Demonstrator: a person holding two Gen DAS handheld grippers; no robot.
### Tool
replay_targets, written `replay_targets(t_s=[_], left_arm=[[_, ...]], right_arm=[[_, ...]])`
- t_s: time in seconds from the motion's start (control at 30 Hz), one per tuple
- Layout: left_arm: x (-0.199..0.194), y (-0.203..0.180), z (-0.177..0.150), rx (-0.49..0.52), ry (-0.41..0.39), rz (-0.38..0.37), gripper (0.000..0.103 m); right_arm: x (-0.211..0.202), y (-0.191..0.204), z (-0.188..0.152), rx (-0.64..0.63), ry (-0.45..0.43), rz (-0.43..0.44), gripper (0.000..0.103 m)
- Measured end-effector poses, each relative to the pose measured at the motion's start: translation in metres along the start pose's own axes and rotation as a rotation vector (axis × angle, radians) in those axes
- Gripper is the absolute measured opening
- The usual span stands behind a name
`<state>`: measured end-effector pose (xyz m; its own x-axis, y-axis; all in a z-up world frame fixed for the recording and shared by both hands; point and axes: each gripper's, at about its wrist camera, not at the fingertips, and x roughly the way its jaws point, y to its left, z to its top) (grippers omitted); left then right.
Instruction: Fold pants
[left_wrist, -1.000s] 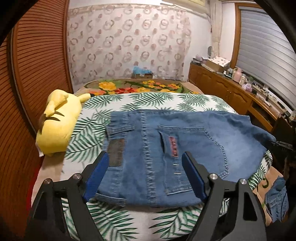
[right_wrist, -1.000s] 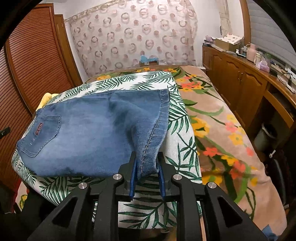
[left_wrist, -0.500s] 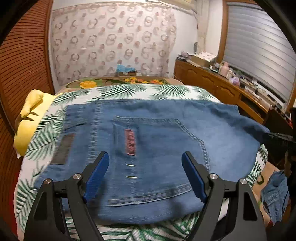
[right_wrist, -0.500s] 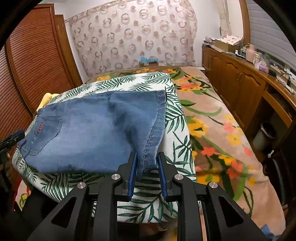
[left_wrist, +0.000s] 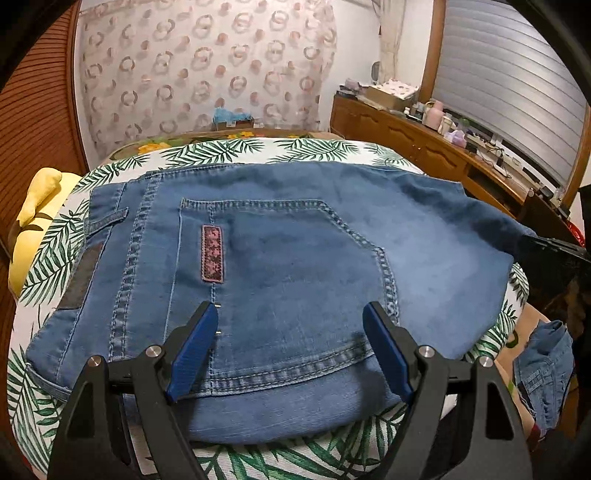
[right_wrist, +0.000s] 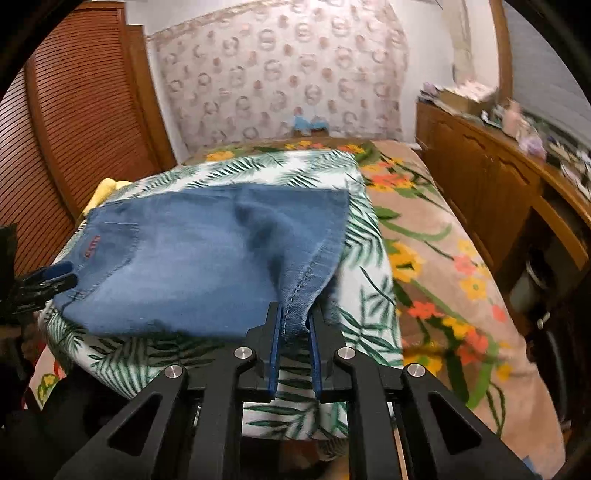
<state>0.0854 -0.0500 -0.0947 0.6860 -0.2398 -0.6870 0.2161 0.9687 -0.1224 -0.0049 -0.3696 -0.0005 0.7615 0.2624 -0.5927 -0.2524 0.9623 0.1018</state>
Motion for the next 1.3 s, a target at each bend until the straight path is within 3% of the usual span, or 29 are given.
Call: replay_targets(t_s=[0.23,0.9,1.13,1.3], left_arm=[[-0.018,0.003,0.006,-0.004,-0.052,0.020,0.081],[-0.070,0.055,0.005,-0.064,-0.137,0.083,0.081],[-0.073,0.064,0.002,-0.086,-0.141,0.092,0.081],[-0.073,0.065,0.002,-0.086,-0.140,0.088,0.081]], right_arm=[[-0.005,0.030,0.031,-0.071,-0.068,0.080,0.009],[0.010,0.185,0.129,-0.367,-0.180,0.399,0.005],[0.037,0.186,0.136,-0.407,-0.135,0.440,0.006],[0.052,0.187,0.138,-0.400,-0.090,0.397,0.011]])
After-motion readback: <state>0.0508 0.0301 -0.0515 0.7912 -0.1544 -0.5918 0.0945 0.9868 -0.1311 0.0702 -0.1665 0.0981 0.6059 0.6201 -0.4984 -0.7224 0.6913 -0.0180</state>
